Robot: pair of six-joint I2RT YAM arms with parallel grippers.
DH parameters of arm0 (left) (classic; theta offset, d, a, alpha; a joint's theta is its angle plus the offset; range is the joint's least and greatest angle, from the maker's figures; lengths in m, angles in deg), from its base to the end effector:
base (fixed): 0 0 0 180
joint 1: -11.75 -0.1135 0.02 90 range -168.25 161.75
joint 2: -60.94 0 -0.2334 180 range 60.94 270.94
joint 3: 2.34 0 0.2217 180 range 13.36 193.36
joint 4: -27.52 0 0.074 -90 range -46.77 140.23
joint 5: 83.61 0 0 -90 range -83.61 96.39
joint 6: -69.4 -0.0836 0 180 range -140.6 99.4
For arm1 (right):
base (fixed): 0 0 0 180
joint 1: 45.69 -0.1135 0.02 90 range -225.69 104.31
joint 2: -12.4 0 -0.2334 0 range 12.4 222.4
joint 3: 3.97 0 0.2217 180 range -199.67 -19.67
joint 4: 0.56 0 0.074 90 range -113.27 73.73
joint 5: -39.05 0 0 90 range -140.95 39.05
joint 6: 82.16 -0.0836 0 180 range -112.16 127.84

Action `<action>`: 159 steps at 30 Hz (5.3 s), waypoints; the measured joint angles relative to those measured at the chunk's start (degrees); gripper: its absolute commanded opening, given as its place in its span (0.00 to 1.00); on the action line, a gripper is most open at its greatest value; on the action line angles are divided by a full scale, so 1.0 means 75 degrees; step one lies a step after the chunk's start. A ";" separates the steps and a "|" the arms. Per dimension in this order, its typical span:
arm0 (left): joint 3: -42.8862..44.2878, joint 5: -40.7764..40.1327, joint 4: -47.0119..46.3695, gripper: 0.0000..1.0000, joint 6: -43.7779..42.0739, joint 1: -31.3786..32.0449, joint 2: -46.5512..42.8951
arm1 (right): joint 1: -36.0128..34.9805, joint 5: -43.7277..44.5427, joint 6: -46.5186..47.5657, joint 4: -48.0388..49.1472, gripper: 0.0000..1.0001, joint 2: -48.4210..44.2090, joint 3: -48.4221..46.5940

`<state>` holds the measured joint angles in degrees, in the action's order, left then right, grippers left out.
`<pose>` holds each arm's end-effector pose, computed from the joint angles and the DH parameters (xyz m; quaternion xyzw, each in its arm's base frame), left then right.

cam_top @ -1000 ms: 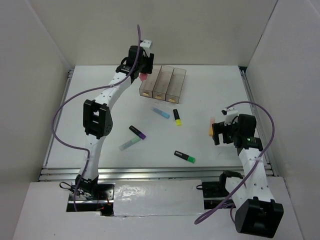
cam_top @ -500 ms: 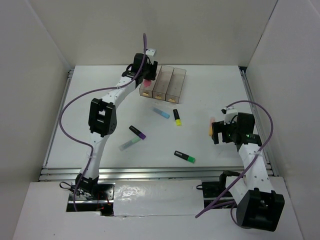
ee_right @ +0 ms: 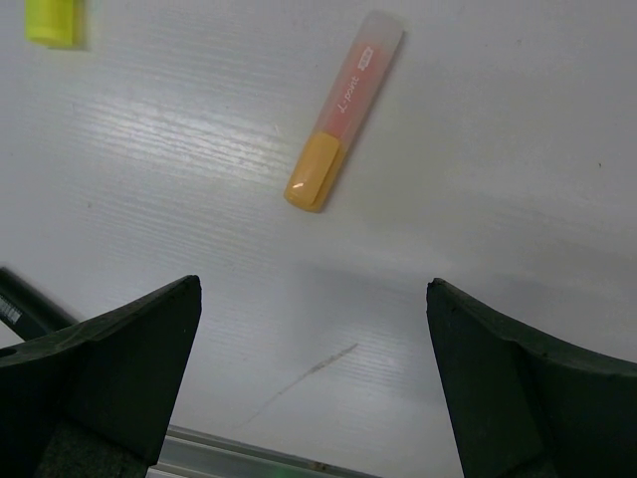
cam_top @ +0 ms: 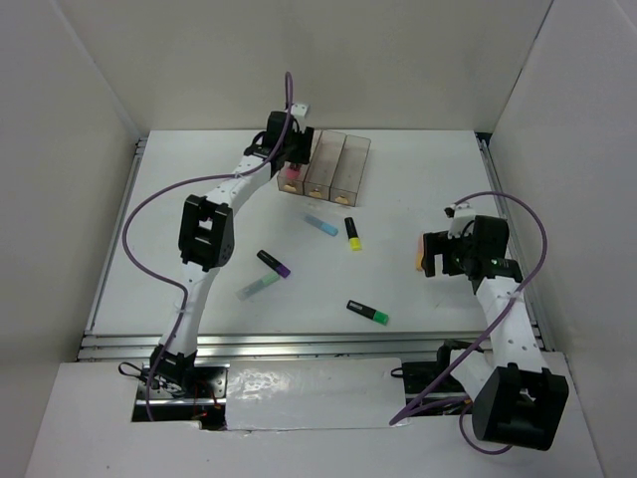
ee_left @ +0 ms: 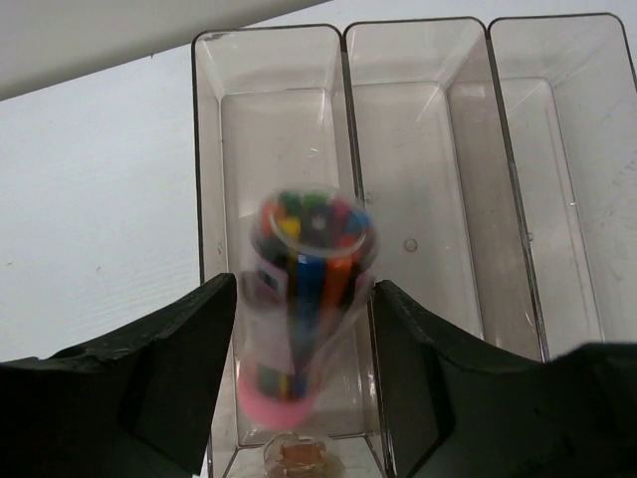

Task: Sort the stationery into containers
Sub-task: Place the stationery into the container, then grab a piece of stationery with the right arm, then place the stationery into the container, then grab a piece of stationery with the right arm

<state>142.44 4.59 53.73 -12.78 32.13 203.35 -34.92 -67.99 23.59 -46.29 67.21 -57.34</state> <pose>0.5358 -0.1962 0.2014 0.0831 0.8337 -0.1202 0.5325 0.2126 -0.0155 0.1858 -0.0940 0.9175 0.0514 0.3831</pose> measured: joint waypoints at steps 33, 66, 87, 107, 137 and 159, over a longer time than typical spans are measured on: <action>-0.7318 -0.1128 0.0892 0.99 0.1046 -0.1941 -0.7466 | -0.4503 0.2465 -0.3666 0.1524 0.72 0.5304 -0.3086; -0.8320 -0.0551 0.0874 0.99 0.1154 -0.2398 -0.7892 | -0.5321 0.1504 -0.3389 0.0245 0.00 0.4704 -0.4931; -0.8475 -0.0219 0.0475 0.99 0.0860 -0.2326 -0.7804 | -0.4998 0.3351 -0.5960 0.0749 0.01 1.0442 -1.0835; -0.9232 0.0254 0.1865 0.99 0.1632 -0.1043 -0.7574 | -0.4546 0.2873 -0.5881 0.1594 0.56 1.0576 -1.0512; -0.9640 0.2422 0.2404 0.99 0.1737 -0.4479 -0.9428 | -0.8314 0.1784 -0.1346 -0.0629 0.63 0.9486 -0.8309; -0.9716 0.2465 0.2285 0.99 0.1582 -0.4500 -0.9058 | -0.7501 0.1789 -0.1262 -0.0810 0.00 1.0127 -0.9393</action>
<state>69.57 23.08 70.86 -0.91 -1.62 135.42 -91.18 -54.57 14.13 -52.36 143.16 -127.79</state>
